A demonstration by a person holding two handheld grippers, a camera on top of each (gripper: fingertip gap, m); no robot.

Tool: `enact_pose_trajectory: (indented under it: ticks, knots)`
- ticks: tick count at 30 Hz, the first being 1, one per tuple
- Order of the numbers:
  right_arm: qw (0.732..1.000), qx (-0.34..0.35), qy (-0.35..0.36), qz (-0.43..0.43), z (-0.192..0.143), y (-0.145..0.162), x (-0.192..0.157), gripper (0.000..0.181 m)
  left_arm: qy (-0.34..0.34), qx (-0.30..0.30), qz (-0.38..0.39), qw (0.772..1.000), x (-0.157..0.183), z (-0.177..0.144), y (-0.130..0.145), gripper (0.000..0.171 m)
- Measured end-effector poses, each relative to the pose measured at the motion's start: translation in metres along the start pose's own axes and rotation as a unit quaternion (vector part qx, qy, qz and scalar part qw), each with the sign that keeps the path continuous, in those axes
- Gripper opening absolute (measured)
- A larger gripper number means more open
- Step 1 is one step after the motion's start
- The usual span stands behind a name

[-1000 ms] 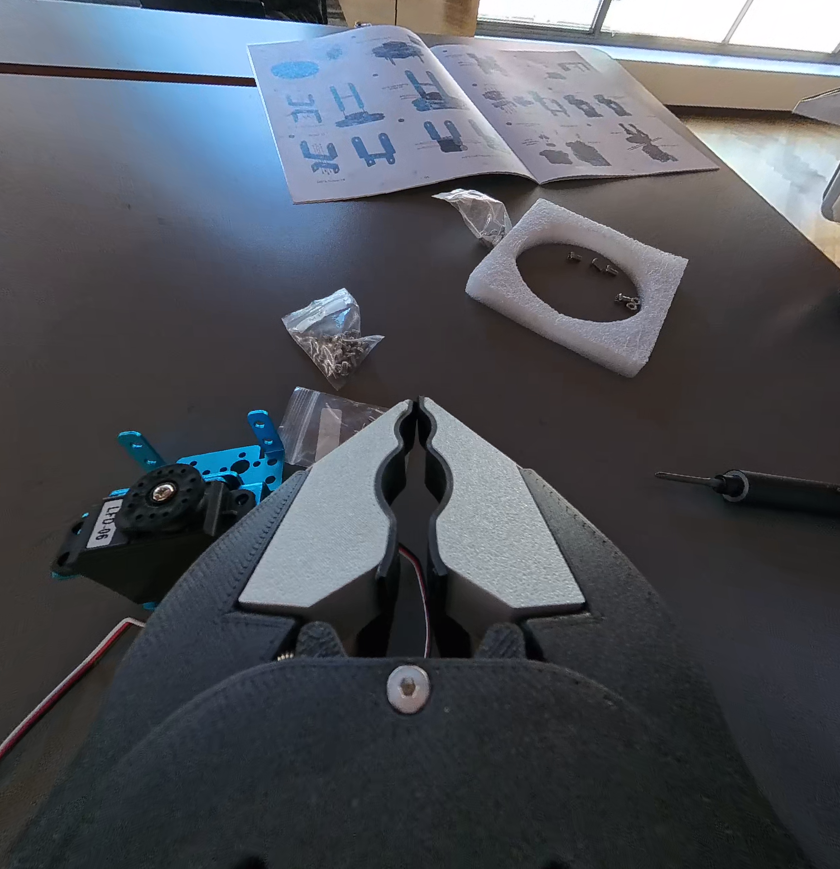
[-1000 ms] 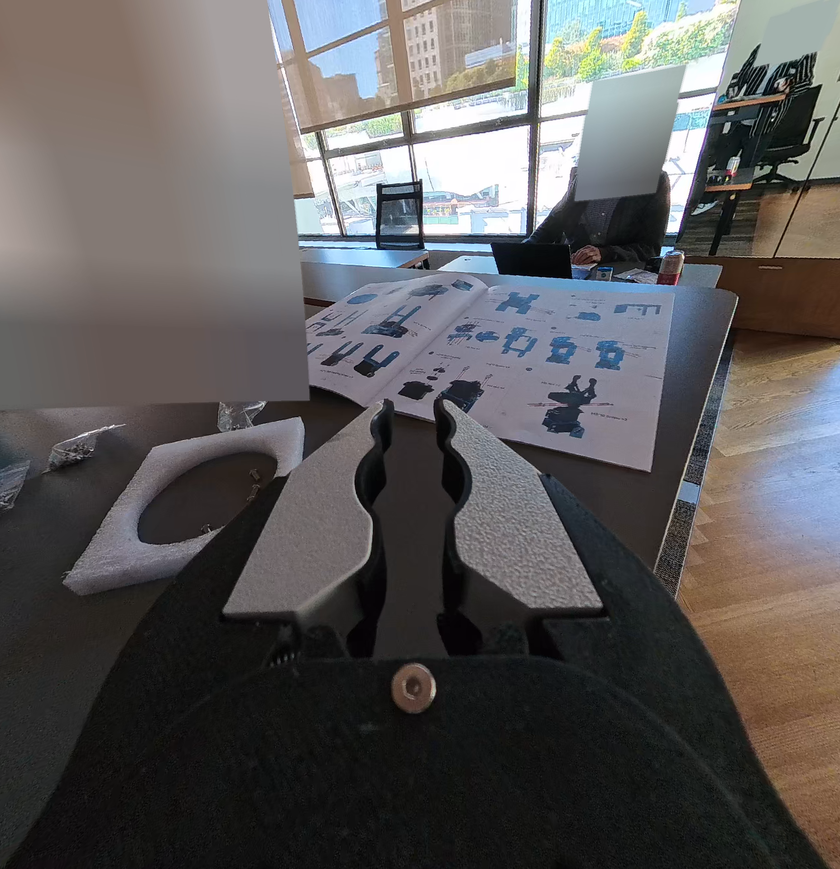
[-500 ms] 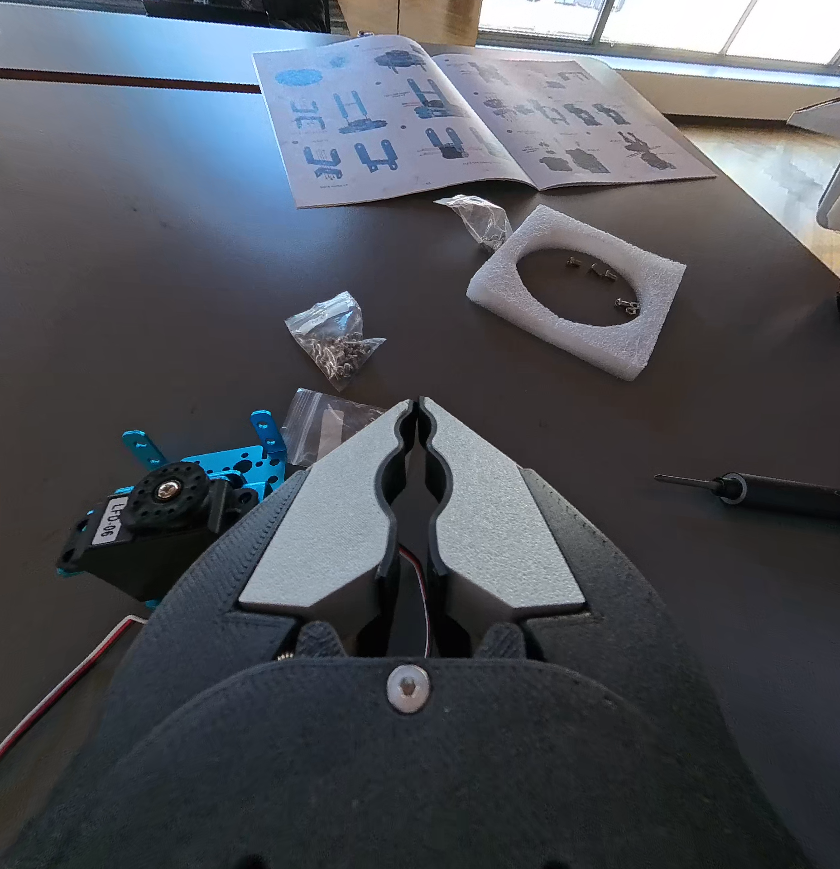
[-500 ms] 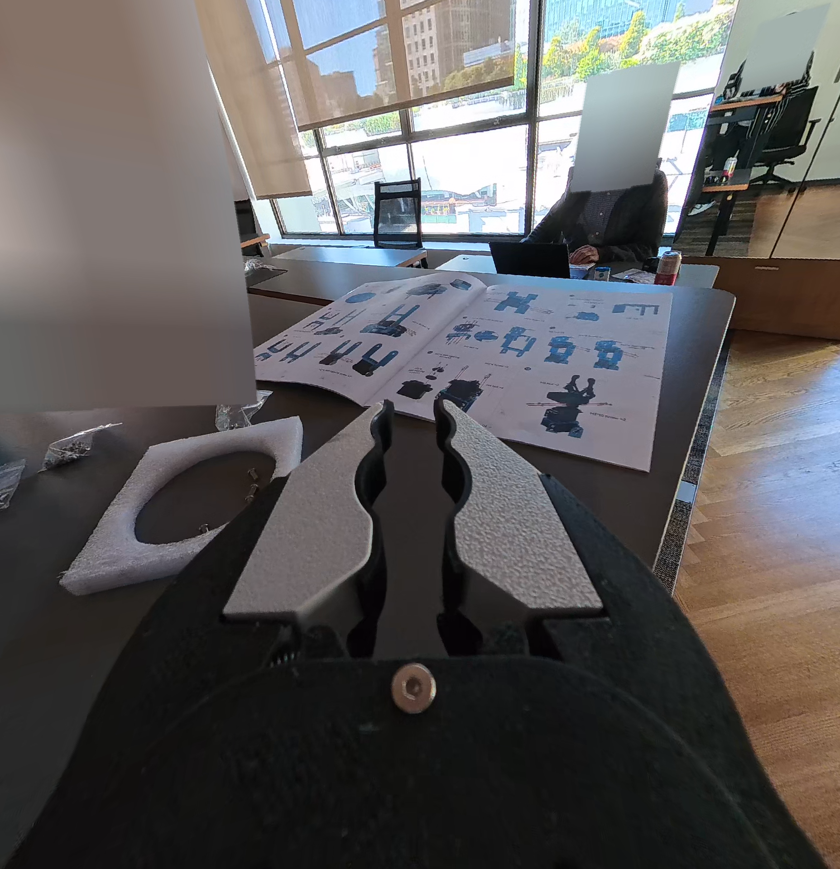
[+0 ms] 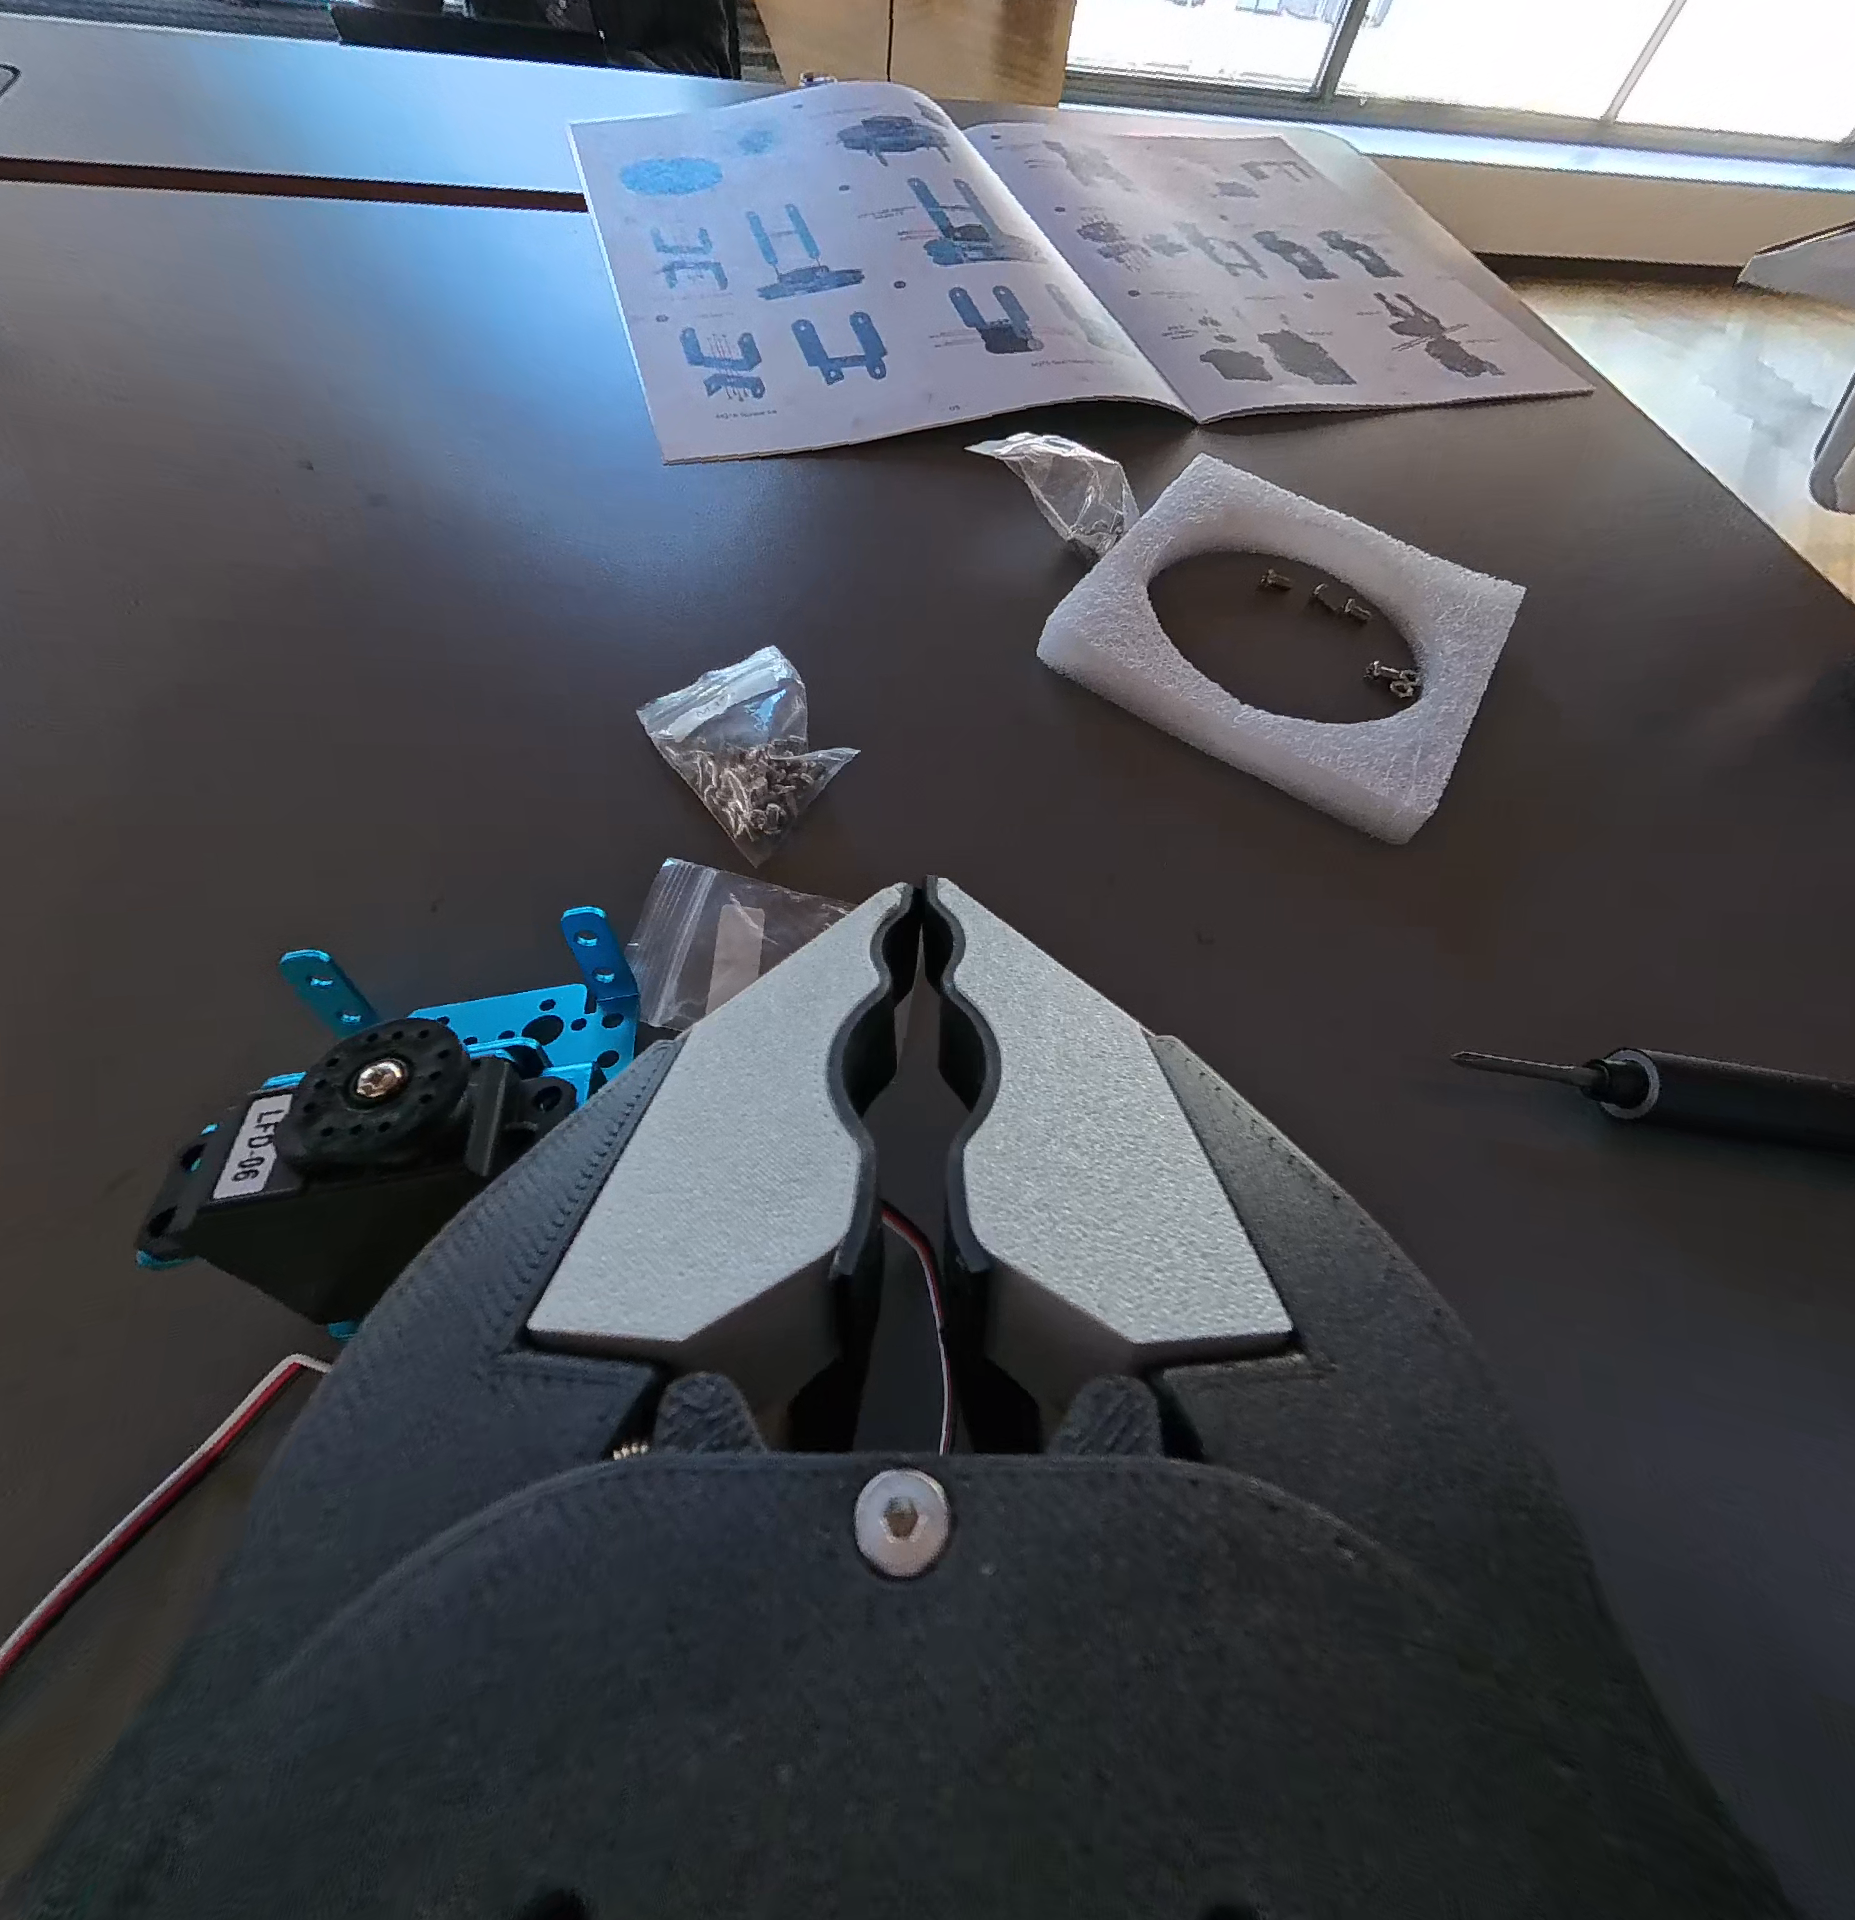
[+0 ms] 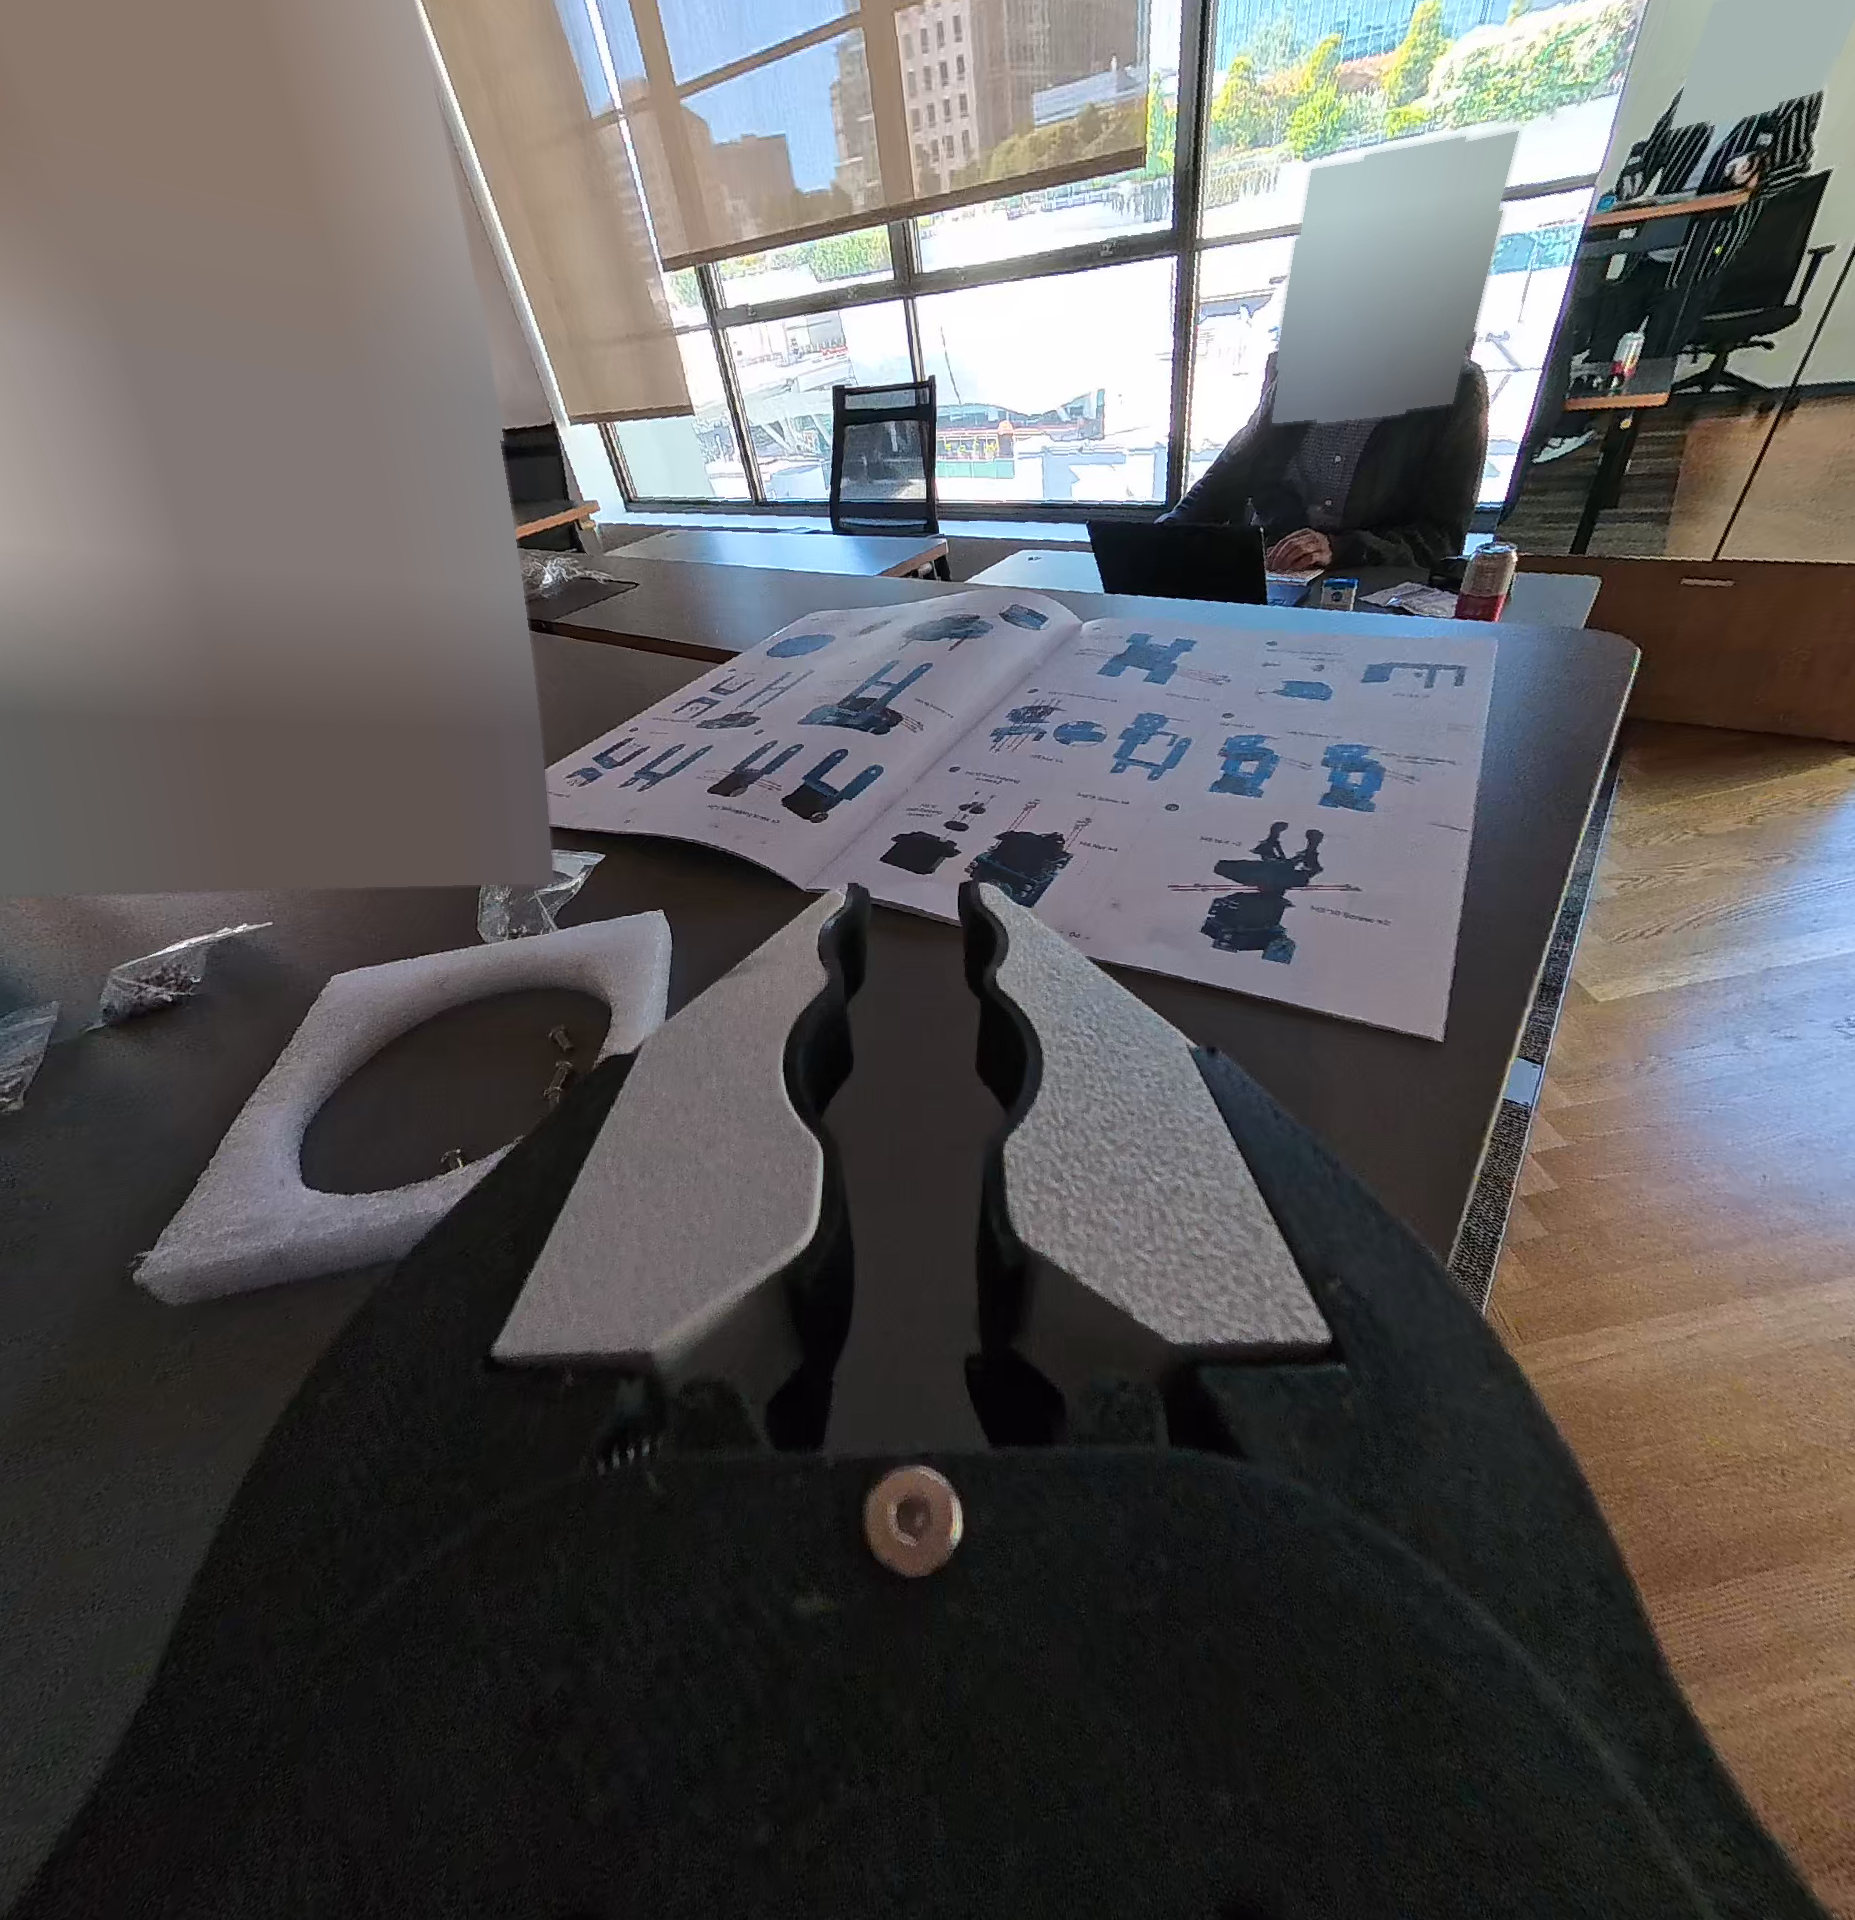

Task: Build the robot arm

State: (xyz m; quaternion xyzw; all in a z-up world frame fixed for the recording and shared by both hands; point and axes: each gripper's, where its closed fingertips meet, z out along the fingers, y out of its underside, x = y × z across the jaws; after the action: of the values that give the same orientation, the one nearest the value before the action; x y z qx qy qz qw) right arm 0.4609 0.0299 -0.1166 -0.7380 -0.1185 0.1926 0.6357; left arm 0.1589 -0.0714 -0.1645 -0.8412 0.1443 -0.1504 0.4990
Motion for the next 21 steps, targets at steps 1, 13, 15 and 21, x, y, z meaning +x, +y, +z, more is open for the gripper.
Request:
enact_pose_trajectory:
  ticks: [1, 13, 15, 21]
  knots:
    - [1.000, -0.001, -0.001, -0.001, 0.000, 0.000, 0.000, 0.016, 0.000, 0.001, 0.000, 1.000, 0.000, 0.000, 0.000, 0.000]
    - [1.000, -0.006, -0.005, -0.006, 0.001, 0.002, -0.003, 0.018, -0.002, 0.060, -0.003, 0.998, -0.001, -0.012, -0.015, 0.000]
    - [1.000, -0.009, -0.004, -0.010, 0.002, 0.003, -0.004, 0.020, 0.005, 0.097, 0.004, 0.995, 0.002, -0.021, -0.022, 0.000]
    - [0.999, -0.004, -0.025, -0.035, 0.002, 0.002, -0.016, 0.023, 0.002, 0.193, -0.002, 0.981, -0.004, -0.066, -0.032, 0.000]
